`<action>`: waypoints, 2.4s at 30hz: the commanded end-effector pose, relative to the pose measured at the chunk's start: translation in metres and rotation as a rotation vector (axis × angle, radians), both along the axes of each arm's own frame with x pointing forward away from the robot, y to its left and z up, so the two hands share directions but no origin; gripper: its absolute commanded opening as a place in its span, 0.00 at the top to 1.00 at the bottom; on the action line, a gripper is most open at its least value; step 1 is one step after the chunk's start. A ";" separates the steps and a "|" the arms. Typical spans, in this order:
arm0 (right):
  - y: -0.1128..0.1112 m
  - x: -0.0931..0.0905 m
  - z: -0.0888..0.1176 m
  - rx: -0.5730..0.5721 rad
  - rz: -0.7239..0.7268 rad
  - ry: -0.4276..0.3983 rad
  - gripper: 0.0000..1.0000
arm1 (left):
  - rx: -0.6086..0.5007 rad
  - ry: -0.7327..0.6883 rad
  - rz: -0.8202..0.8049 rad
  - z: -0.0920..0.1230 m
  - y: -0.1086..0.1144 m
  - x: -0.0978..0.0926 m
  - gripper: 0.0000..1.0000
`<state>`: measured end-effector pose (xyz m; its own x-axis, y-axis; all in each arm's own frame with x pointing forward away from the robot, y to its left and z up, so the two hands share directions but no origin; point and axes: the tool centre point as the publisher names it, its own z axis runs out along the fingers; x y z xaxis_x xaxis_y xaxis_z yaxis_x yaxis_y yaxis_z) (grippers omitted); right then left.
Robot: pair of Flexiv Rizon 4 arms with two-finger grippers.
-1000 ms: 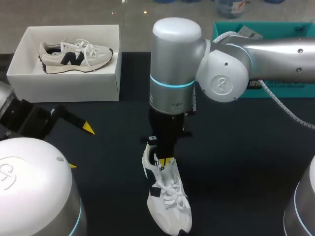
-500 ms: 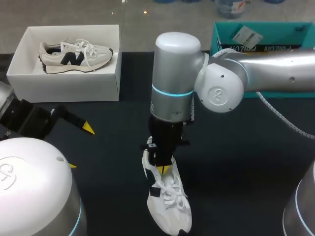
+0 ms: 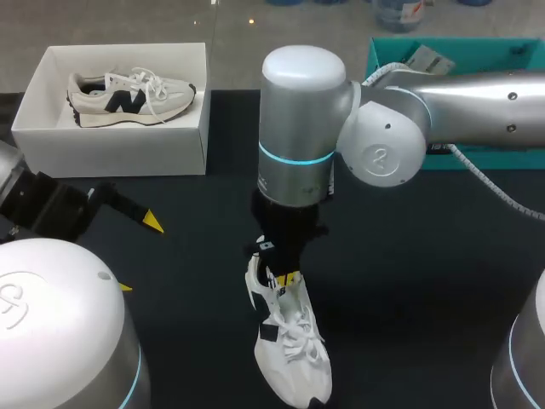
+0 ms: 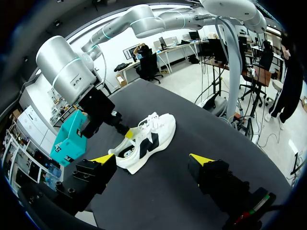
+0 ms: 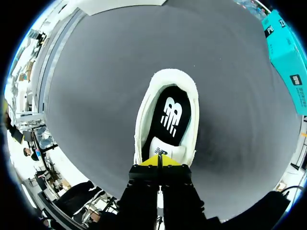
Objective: Take the shoe out of the shoebox, open the shoe tongue, remove and reinsert the insole, then place the shoe into the shoebox
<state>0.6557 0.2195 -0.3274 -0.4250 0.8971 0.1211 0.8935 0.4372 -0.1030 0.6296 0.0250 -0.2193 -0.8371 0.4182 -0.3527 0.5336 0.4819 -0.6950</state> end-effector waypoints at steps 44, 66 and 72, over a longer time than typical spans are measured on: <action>-0.006 0.021 0.043 0.237 0.926 -0.166 0.00 | 0.004 0.000 0.000 0.000 0.000 0.000 0.00; -0.001 0.017 0.054 0.154 1.119 -0.208 0.00 | 0.004 0.000 0.000 0.000 0.000 0.000 0.00; 0.001 0.025 0.048 0.172 1.182 -0.257 0.00 | 0.004 0.000 0.000 0.000 0.000 0.000 0.00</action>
